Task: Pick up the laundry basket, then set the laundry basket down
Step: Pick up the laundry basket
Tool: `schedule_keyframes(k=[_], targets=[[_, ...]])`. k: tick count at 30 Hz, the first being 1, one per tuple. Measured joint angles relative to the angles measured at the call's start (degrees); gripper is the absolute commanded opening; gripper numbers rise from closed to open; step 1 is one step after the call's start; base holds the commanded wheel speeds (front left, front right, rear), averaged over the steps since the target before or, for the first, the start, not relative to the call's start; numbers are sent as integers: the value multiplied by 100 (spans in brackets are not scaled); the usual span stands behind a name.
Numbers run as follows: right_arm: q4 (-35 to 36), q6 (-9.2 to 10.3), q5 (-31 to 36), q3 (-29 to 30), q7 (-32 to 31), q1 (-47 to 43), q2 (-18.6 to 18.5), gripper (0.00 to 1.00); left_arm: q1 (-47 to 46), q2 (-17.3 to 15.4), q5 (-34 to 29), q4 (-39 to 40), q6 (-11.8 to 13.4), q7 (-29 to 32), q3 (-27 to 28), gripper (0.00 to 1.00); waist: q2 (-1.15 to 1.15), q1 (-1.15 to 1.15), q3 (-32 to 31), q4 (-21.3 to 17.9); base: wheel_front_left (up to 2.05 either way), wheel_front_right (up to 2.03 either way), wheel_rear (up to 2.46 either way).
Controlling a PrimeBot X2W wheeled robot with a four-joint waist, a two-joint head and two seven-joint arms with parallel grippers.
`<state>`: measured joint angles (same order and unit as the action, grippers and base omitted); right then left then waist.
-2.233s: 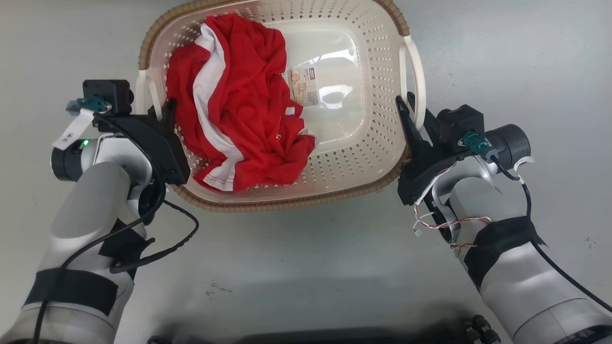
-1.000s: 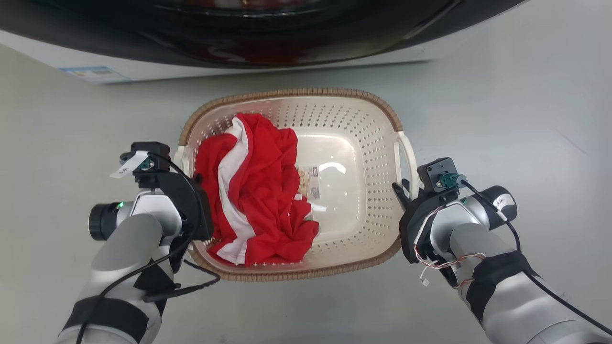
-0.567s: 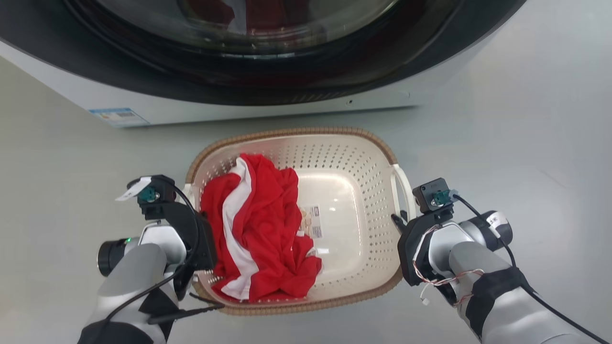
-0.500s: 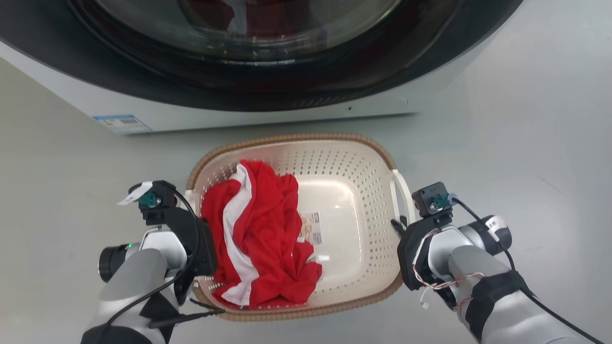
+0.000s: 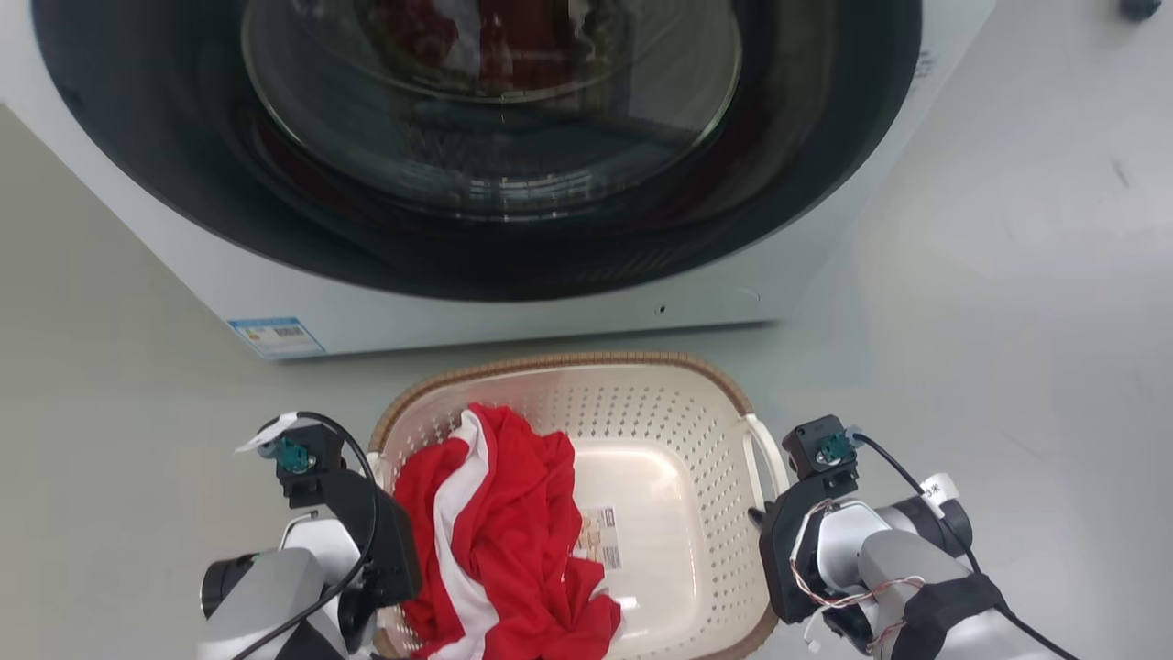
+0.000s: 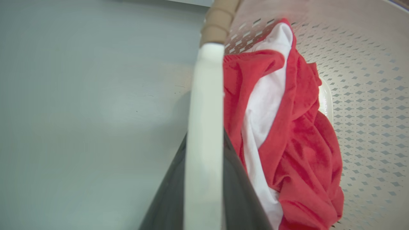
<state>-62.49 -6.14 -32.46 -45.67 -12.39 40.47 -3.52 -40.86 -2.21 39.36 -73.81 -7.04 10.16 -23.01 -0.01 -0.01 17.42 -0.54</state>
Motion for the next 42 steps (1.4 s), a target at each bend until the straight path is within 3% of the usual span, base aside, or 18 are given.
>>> schedule_keyframes(k=[22,42], targets=[[-160,-69,-817,-218,-1038,-598,52,0,698,22,278,-68,0,626,-18,0,0,1,-1406,-17,0,0,0],[-323,15,-1293,-231,-1347,-1011,102,0,1323,48,414,-80,0,797,-2,0,0,1,-1866,-16,0,0,0]])
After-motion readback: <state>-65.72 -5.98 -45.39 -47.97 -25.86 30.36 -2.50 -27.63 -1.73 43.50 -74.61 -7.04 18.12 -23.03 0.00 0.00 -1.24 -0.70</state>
